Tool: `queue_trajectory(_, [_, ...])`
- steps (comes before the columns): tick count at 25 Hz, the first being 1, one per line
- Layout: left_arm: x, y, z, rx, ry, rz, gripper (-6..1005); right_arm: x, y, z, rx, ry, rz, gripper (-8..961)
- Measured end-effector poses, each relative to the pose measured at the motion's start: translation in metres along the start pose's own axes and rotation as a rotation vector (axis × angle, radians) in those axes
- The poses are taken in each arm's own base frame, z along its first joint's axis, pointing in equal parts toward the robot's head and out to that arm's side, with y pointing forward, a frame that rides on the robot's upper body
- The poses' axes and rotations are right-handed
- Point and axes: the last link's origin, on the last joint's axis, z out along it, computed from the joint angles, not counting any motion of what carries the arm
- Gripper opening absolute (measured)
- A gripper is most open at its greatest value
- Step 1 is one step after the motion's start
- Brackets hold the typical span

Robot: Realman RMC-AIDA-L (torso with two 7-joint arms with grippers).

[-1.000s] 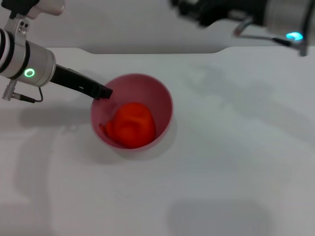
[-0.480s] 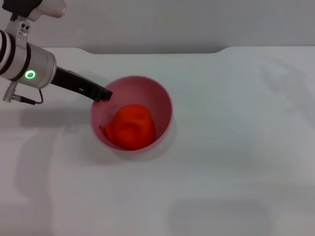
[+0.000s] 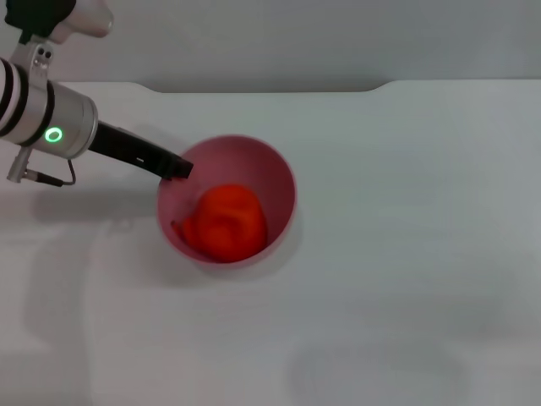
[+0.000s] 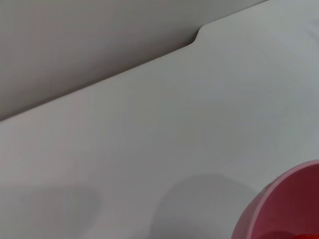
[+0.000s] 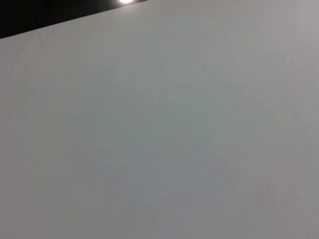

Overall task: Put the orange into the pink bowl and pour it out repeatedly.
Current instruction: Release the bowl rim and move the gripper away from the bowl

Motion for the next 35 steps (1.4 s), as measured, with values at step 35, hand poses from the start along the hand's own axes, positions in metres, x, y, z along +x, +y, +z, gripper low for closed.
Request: queue_trajectory(35, [-0.034, 0.006, 0.016, 0.038, -0.206, -0.001, 128, 0.001, 0.013, -0.003, -0.052, -0.021, 0.044, 463])
